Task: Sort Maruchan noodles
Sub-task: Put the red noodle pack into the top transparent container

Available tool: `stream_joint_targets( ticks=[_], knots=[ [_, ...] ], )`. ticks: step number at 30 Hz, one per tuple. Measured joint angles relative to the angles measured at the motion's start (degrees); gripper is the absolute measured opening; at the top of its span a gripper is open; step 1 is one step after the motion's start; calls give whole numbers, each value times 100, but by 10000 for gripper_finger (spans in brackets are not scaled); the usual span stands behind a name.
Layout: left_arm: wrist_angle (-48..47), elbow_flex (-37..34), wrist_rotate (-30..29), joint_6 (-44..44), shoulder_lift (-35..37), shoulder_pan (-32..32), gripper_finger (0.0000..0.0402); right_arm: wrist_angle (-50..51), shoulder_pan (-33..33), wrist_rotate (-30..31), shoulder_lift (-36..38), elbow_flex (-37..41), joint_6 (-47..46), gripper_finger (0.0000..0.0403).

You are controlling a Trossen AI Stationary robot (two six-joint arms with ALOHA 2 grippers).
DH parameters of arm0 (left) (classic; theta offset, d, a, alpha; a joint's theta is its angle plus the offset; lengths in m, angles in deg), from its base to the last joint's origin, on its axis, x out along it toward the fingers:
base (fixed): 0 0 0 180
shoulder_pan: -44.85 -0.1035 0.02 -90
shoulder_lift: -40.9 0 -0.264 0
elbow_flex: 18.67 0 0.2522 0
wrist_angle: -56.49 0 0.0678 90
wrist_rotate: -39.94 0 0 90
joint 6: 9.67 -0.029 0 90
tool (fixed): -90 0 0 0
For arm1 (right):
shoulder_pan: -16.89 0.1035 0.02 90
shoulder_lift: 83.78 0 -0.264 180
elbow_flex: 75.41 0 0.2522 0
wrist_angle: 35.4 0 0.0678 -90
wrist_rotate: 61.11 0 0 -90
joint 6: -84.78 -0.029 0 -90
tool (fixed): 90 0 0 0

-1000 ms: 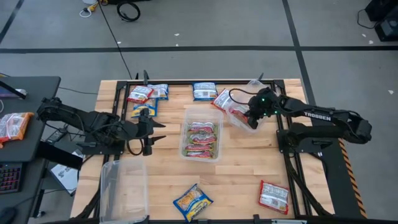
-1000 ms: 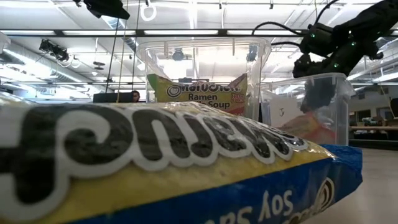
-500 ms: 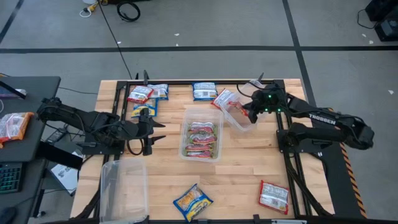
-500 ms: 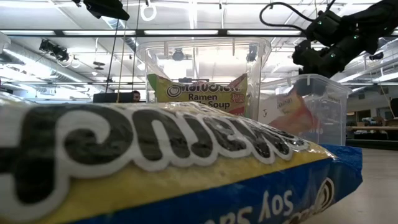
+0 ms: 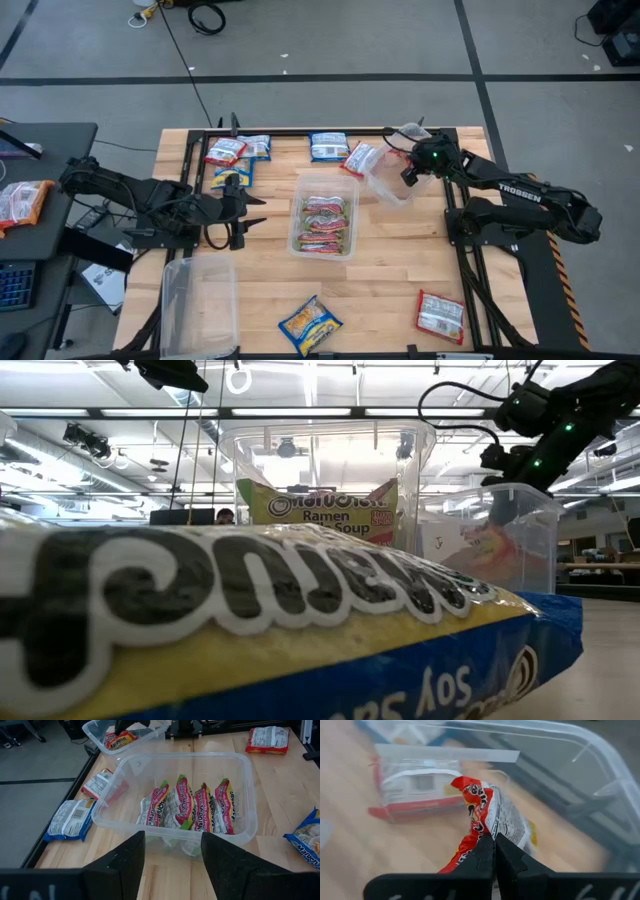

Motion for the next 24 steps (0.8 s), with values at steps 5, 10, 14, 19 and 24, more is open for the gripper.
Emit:
stream_joint_targets(
  ticks=[5, 10, 14, 19, 24],
  knots=[
    [2, 1, -1, 42, 0, 0, 197, 512, 2, 766, -2, -93, 248, 7],
    [42, -1, -3, 58, 0, 0, 197, 918, 0, 1289, 3, -337, 394, 7],
    [105, -1, -3, 60, 0, 0, 197, 998, -8, 1530, -91, -462, 422, 8],
    [99, -1, -3, 60, 0, 0, 197, 973, -231, 1800, -287, -553, 589, 8],
    [-125, -1, -1, 87, 0, 0, 197, 943, -515, 1813, -538, -564, 825, 8]
  ],
)
